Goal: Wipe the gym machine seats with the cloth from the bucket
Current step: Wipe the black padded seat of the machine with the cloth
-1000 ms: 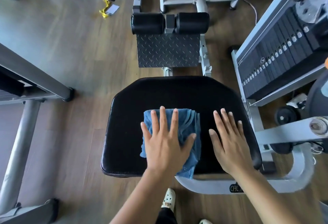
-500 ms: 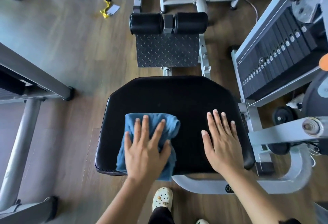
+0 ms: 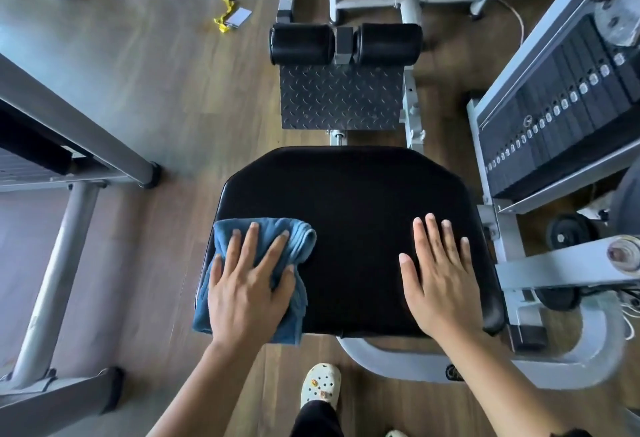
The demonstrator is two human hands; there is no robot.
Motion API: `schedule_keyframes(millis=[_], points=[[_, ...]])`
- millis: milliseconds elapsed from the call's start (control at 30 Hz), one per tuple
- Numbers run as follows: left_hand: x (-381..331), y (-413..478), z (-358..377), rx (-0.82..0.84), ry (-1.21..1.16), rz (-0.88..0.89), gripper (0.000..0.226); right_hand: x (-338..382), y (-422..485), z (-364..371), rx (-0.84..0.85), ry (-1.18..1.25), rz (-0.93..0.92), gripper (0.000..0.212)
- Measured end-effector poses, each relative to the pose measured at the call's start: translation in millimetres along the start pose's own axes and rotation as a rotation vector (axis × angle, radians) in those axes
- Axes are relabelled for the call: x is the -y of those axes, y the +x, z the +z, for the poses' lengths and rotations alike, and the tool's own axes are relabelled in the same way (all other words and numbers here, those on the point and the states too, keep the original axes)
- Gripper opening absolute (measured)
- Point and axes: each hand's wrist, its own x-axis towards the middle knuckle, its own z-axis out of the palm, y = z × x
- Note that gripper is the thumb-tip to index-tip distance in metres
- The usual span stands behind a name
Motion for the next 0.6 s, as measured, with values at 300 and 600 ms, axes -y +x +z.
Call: schedule_keyframes(millis=[300,600], points=[[-6.5,-2.8,3.6,-0.007,-0.047,0.172,0.048,-0.3,0.3,-2.1,-0.01,-0.006,0.0,0.062],[-30.9,59.1,13.4,0.039,-0.015,0.023,0.053,1.0,-0.6,-1.6,-0.011,-0.004,0.01,0.061]])
